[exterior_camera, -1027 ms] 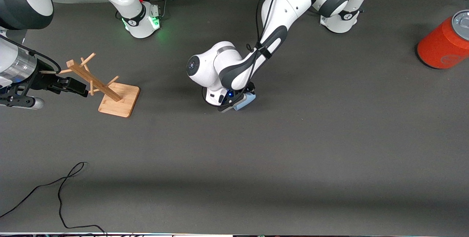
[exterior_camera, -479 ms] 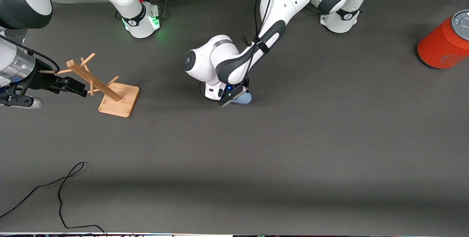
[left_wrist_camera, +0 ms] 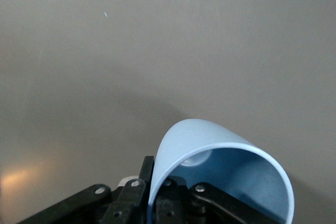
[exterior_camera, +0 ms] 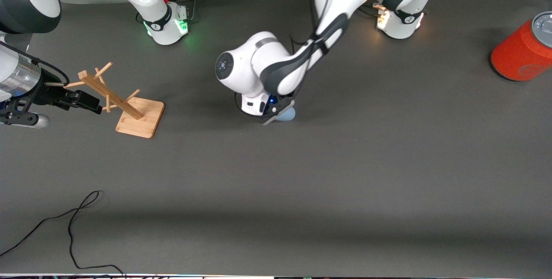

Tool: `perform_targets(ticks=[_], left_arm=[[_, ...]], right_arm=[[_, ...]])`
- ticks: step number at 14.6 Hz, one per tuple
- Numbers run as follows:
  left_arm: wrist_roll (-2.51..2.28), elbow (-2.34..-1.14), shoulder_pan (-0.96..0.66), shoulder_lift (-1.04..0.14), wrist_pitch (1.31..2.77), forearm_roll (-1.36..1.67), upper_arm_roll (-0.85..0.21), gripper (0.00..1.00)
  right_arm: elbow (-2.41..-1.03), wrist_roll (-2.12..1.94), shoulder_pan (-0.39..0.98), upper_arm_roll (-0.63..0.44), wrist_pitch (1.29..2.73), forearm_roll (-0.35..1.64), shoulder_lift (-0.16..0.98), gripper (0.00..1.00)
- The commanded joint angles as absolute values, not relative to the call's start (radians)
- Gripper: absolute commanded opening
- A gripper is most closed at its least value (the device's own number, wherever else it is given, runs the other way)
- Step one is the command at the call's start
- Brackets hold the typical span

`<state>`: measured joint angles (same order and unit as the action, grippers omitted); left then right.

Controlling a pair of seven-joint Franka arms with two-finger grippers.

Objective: Rotate and upright cup with both arms
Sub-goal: 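Grasp the cup rim with the left gripper, then rotate the cup upright with the left gripper and set it down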

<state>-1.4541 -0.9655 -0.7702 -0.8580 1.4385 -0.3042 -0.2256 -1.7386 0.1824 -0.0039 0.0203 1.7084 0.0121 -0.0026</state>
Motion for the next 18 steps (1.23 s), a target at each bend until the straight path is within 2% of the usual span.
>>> perform_targets(ticks=[1, 3, 6, 8, 10, 12, 15, 18], left_arm=[[-1.365, -1.073, -0.687, -0.634, 1.428, -0.204, -0.222, 0.0], [-1.272, -1.267, -0.617, -0.443, 1.504, -0.122, -0.222, 0.0], [-1.123, -1.7, -0.532, -0.118, 1.777, -0.008, -0.221, 0.0], [-1.079, -1.904, -0.531, -0.022, 1.946, 0.012, -0.219, 0.0], [-1.068, -2.023, -0.543, -0.034, 2.118, 0.012, -0.218, 0.0], [-1.068, -2.113, -0.557, -0.112, 2.311, -0.004, -0.219, 0.0], [-1.066, -2.102, -0.558, -0.266, 2.434, -0.035, -0.219, 0.0], [-1.068, -2.086, -0.561, -0.343, 2.474, -0.051, -0.219, 0.0]], right_arm=[[-1.743, 0.167, 0.003, 0.012, 1.707, 0.009, -0.018, 1.0], [-1.743, 0.167, 0.003, 0.014, 1.707, 0.009, -0.018, 1.0], [-1.735, 0.204, 0.005, 0.02, 1.707, 0.009, -0.014, 1.0], [-1.729, 0.209, 0.005, 0.021, 1.707, 0.009, -0.012, 1.0], [-1.726, 0.209, 0.005, 0.021, 1.704, 0.009, -0.012, 1.0], [-1.726, 0.209, 0.005, 0.021, 1.704, 0.009, -0.012, 1.0], [-1.727, 0.21, 0.005, 0.021, 1.703, 0.009, -0.017, 1.0], [-1.727, 0.21, 0.005, 0.021, 1.695, 0.009, -0.017, 1.0]])
